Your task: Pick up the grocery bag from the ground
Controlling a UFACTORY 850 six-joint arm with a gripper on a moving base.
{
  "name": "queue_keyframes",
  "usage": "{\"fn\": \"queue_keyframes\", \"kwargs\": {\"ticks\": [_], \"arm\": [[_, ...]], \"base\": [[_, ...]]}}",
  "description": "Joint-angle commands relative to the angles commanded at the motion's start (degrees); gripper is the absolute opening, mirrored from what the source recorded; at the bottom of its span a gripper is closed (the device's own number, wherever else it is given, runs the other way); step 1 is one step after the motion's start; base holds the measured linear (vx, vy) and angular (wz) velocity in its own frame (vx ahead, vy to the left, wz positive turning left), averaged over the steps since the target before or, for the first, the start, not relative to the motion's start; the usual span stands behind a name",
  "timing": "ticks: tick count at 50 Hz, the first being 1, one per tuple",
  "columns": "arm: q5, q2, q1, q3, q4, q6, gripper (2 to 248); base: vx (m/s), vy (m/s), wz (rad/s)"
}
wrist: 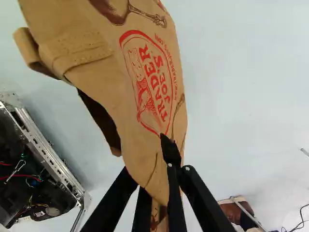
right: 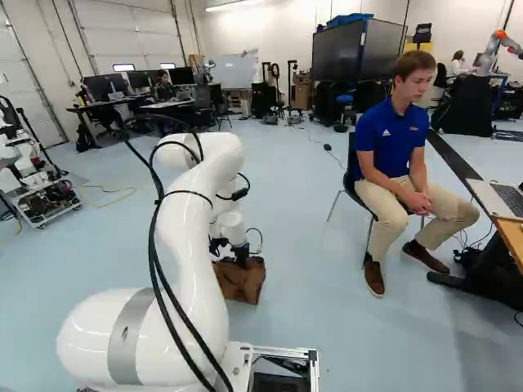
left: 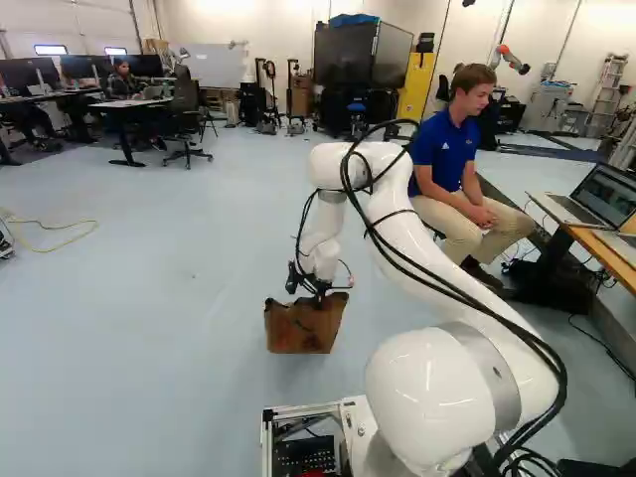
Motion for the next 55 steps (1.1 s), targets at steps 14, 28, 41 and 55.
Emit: {"fn": "queue_keyframes", "kwargs": {"ticks": [14,28,41,55], "arm": [[0.00,5.74,0.00,4.36,0.00,0.00,28],[0.00,11.53,0.00,8.49,0.00,0.00,28],[0.00,16.96,0.00,12.11,0.00,0.00,28],[0.00,22.87,0.00,15.78,0.00,0.00,28]], "base": [[0.000,0.000,0.000],[0.000,0.000,0.000],[0.000,0.000,0.000],[0.000,0.000,0.000]]}}
